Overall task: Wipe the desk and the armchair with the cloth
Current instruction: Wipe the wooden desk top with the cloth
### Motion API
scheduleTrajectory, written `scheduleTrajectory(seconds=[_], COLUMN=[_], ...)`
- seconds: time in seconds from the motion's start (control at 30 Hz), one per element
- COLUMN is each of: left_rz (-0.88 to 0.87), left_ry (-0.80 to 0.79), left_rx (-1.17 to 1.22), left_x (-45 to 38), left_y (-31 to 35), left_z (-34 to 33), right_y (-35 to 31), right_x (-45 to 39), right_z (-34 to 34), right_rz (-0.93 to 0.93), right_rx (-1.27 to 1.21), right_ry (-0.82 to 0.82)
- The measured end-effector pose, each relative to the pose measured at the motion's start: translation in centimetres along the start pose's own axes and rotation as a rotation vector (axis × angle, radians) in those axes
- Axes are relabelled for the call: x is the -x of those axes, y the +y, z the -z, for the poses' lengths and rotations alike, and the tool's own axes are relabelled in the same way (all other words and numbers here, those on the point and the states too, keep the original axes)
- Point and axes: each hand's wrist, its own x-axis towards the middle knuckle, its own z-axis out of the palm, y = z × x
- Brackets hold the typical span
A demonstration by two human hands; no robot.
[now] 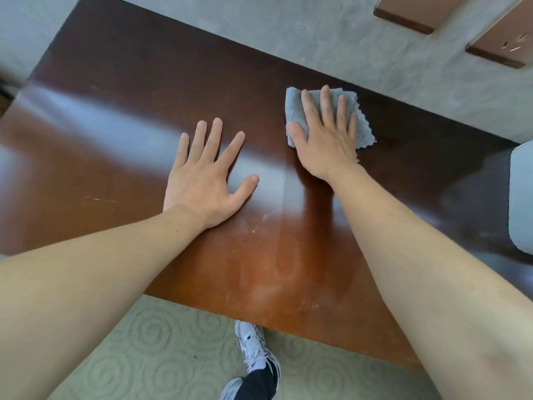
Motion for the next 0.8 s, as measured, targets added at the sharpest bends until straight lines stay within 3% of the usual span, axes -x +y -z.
scheduleTrajectory(seconds=[0.23, 0.57, 0.8], left_rz=[-0.005, 0.021, 0.026], left_ry=[-0.004, -0.012, -0.003], left_rx=[-0.035, -0.086, -0.064], left_x=[0.0, -0.1, -0.2], left_y=[0.1, -0.2, -0.1], left_z=[-0.1, -0.4, -0.2], right_y=[-0.4, -3.9, -3.8], right_x=[2.9, 23.2, 18.9], right_z=[-0.3, -5.3, -4.9], right_rz=[0.026, 0.054, 0.111], right_rx=[-0.006, -0.014, 0.014], right_ry=[-0.004, 0.007, 0.004])
